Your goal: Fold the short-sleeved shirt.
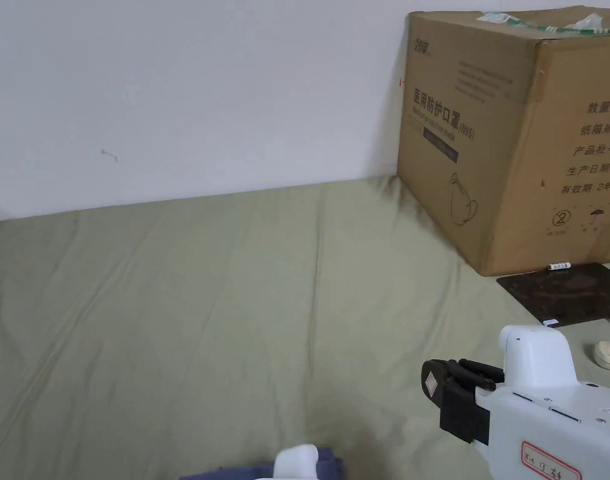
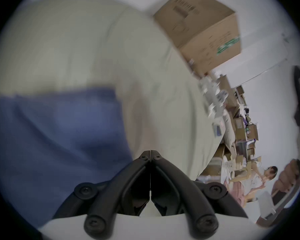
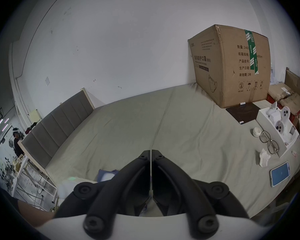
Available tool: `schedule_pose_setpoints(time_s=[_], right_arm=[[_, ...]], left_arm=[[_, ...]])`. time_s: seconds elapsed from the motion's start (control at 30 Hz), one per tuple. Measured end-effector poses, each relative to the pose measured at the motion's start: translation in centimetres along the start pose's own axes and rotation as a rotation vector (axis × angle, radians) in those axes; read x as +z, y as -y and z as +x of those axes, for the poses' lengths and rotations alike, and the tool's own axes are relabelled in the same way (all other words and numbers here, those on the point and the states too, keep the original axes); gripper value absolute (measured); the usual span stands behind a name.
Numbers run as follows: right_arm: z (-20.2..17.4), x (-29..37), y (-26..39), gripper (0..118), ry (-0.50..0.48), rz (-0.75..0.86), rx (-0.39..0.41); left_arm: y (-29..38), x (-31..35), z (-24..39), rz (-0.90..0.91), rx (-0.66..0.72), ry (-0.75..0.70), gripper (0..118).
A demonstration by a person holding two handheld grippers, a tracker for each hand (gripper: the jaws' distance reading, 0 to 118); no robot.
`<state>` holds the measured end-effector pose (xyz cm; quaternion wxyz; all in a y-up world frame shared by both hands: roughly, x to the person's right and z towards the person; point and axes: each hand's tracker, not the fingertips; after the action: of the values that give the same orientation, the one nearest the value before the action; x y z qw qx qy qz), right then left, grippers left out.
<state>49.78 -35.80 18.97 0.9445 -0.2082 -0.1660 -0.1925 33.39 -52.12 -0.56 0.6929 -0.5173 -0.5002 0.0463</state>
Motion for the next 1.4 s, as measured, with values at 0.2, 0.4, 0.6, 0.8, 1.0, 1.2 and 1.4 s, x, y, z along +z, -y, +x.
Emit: schedule_pose_setpoints(time_s=[0.2, 0.4, 0.6, 0.8, 1.0, 1.2, 1.4], right_arm=[[-1.2, 1.5, -1.4, 1, 0.003, 0.123, 0.065], [-4.1, 3.6, -2.2, 1, -0.017, 0.44, 0.148], [-6.4, 3.9, -0.5, 1, 0.159, 0.646, 0.213], [-5.0, 2.2, 0.5, 1, 0.252, 0.561, 0.139], [-4.8, 3.0, -0.5, 1, 0.254, 0.572, 0.145], [-3.4, -4.1, 0.3, 1, -0.164, -0.047, -0.035], [-2.4, -15.1, 8.7, 1, -0.159, -0.654, -0.124]], left_arm=[[-4.1, 15.7, 2.8, 0.518, -0.295, -0.202, 0], [-4.0, 25.1, 3.5, 0.9, -0.411, -0.485, 0], [-0.8, 25.9, 1.8, 0.965, -0.396, -0.595, 0], [0.7, 25.1, 0.8, 0.962, -0.341, -0.63, 0], [0.1, 25.7, 0.4, 0.976, -0.307, -0.626, 0], [-0.4, 26.1, -1.3, 0.843, -0.307, -0.603, 0], [0.8, 25.7, -3.4, 0.811, -0.247, -0.646, 0]])
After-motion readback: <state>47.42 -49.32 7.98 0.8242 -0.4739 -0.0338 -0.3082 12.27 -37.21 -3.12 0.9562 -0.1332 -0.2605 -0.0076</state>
